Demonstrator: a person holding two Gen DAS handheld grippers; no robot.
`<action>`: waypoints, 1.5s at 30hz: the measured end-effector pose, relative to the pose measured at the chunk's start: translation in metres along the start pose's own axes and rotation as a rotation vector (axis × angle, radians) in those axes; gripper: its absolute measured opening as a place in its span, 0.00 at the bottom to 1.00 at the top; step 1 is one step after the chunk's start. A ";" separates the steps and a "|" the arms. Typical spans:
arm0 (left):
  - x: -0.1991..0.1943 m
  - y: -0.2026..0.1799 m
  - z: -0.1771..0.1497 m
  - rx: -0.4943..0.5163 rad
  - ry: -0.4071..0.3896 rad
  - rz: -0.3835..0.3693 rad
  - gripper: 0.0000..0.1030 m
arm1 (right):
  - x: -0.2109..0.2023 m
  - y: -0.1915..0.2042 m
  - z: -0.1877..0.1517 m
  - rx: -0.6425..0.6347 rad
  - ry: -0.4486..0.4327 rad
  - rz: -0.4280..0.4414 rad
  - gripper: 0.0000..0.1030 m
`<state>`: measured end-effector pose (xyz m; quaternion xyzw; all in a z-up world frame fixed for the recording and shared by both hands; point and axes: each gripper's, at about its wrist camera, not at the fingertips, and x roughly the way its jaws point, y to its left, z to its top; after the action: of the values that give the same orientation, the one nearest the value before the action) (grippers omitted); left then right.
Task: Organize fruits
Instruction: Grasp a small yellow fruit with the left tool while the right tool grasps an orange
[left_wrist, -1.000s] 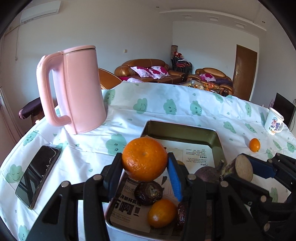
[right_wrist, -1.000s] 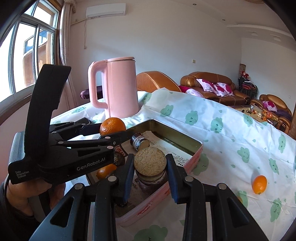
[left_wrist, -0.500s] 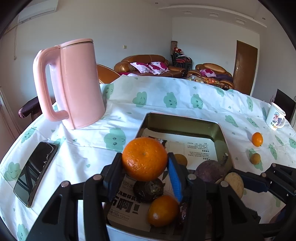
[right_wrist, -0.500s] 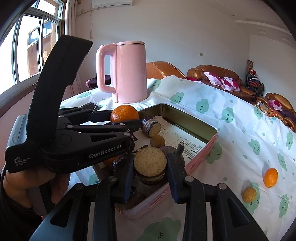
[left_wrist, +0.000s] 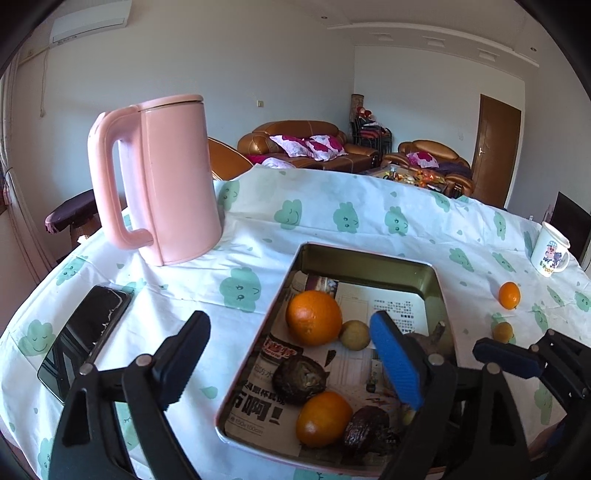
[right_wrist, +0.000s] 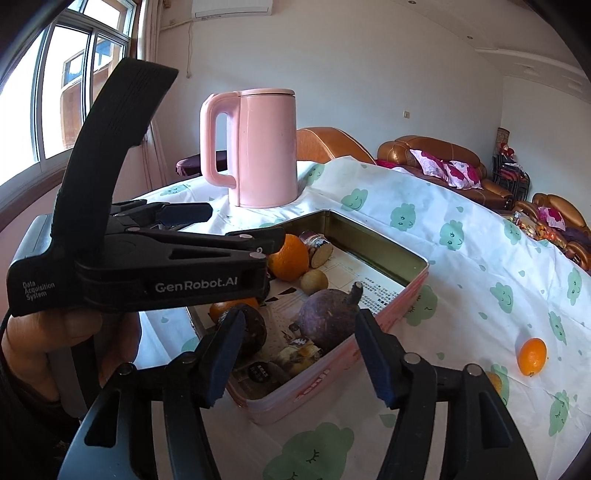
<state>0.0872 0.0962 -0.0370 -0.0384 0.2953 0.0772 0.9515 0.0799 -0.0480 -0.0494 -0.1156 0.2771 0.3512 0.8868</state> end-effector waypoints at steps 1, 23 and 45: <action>-0.001 -0.002 0.001 0.000 -0.005 -0.008 0.93 | -0.004 -0.005 -0.001 0.005 -0.008 -0.011 0.62; 0.008 -0.133 0.006 0.173 -0.006 -0.127 0.96 | -0.007 -0.202 -0.029 0.398 0.157 -0.392 0.62; 0.024 -0.187 -0.012 0.284 0.115 -0.294 0.85 | -0.040 -0.187 -0.062 0.438 0.186 -0.410 0.35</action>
<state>0.1316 -0.0865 -0.0557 0.0493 0.3482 -0.1072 0.9300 0.1594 -0.2310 -0.0753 -0.0068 0.3970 0.0850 0.9138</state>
